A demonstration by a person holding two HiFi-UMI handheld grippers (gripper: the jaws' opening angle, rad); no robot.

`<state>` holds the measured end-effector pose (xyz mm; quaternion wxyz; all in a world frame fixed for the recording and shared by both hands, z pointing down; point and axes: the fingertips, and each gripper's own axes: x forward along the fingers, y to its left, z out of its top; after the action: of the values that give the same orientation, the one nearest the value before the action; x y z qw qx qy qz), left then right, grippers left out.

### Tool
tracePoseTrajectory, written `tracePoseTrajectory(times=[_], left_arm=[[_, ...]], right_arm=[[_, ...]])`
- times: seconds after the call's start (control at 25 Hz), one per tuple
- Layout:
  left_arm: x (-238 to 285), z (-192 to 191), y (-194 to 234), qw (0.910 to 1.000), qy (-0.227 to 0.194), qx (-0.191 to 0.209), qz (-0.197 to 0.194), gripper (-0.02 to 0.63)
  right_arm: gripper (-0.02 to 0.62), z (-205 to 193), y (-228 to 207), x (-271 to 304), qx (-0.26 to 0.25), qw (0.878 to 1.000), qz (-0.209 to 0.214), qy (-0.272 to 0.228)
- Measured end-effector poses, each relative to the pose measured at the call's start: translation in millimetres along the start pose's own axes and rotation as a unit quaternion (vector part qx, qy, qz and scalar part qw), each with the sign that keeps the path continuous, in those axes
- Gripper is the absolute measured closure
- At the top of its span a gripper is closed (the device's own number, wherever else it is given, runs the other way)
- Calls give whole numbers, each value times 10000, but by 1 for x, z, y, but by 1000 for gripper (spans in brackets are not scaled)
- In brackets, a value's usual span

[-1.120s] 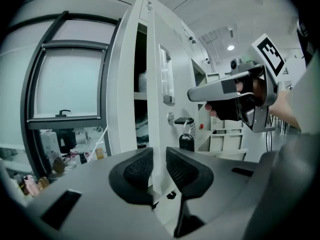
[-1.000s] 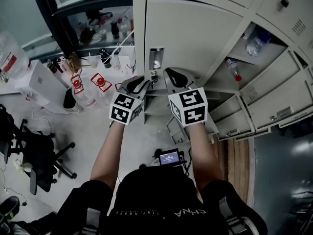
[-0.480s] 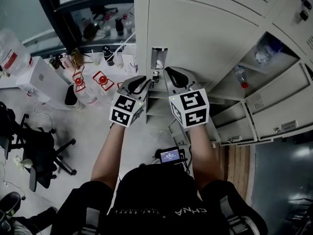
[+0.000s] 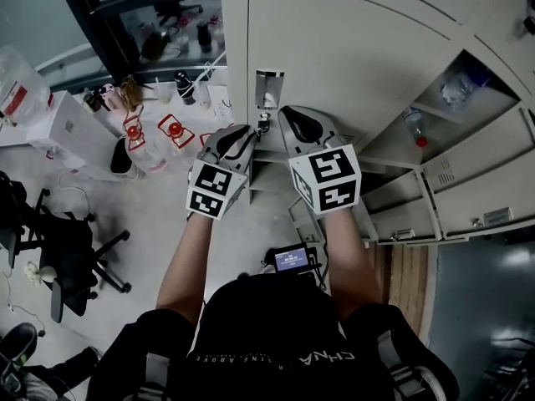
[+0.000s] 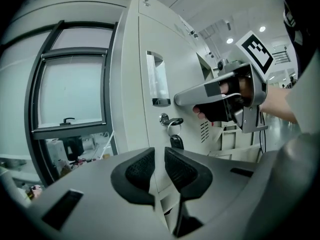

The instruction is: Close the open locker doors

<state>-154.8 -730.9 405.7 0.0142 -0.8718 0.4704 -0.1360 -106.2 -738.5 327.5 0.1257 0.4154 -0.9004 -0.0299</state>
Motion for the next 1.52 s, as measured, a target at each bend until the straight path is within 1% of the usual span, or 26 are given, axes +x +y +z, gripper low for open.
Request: tracePoseTrajectory(times=[0.28,0.44,0.6,0.84,1.08,1.2,1.28,1.4,1.52], left_arm=[[6,1,-1,10000,47,68,-6,541],[2,-1,-3,9999,87,97,15,541],[-11,-3,-6,10000,68,7,-3,541],[-35,1,-15,10000,-5,91,17,541],[-54,10,-30,9996,-92,248,-85,541],[-60,16,-36,9993,-151,344,-60,541],[-62,21,-41,9987,-173,483,-25,541],[-60,27,-44,9970,-189,742,131,541],[-55,31,-42,9949,-159,925,367,541]], right_arm=[[561,0,-1,1,33,10000,62,-19],[561,-1,-2,0,-1,10000,17,0],[561,-4,-4,-3,-35,9998,-146,89],[561,-1,-8,-19,5,9989,-449,102],[561,-1,12,-46,-22,9977,-660,149],[561,-8,22,-62,-97,9965,-791,237],[561,-15,27,-73,-135,9954,-892,310],[561,-24,32,-89,-114,9940,-1010,396],[561,-30,35,-99,-106,9939,-1011,431]])
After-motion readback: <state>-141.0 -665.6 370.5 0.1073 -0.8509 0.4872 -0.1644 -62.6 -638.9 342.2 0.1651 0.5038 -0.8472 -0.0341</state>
